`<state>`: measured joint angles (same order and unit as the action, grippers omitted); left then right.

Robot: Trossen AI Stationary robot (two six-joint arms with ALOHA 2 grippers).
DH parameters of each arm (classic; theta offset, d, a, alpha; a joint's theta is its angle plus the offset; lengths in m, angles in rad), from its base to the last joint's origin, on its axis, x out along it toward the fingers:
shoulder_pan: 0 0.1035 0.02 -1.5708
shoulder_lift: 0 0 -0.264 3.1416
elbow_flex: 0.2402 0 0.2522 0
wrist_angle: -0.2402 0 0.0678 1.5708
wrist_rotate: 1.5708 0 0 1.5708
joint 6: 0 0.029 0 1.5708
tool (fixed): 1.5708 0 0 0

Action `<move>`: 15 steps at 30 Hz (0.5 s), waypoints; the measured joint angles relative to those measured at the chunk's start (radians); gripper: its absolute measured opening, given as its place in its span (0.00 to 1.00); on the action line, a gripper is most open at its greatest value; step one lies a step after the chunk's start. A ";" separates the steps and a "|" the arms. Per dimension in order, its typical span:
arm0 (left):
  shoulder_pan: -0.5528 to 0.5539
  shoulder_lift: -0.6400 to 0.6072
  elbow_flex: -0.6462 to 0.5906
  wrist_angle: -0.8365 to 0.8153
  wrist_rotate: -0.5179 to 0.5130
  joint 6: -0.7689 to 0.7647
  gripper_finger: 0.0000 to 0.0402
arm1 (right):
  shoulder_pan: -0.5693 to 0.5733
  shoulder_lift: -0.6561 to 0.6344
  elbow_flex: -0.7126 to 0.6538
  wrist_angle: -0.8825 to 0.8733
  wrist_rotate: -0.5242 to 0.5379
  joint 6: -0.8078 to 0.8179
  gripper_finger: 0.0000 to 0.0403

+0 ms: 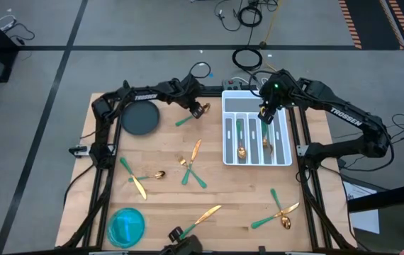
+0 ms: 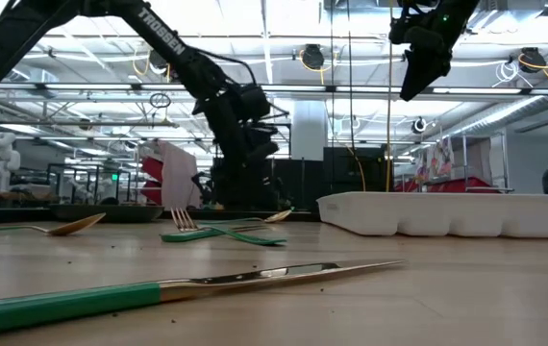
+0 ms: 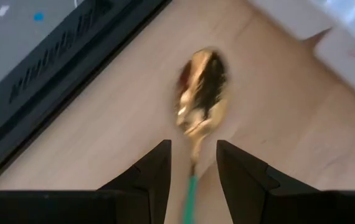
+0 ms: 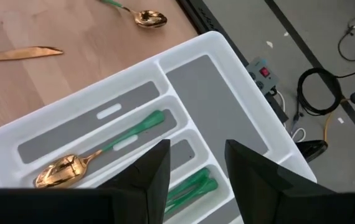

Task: Sort silverware
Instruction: Put the top green spoon into the silverware tray

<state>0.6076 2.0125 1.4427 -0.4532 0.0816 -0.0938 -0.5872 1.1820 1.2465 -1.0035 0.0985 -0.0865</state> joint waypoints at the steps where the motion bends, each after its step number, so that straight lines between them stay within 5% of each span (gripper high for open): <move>1: -0.003 0.000 0.003 0.006 -0.001 0.003 0.34 | 0.000 0.000 0.000 0.000 0.000 0.004 0.36; 15: -0.012 0.041 0.005 -0.048 -0.025 0.005 0.34 | 0.000 0.000 0.000 0.001 0.000 0.012 0.36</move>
<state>0.5958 2.0533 1.4475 -0.5013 0.0564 -0.0887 -0.5872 1.1820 1.2465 -1.0024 0.0986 -0.0743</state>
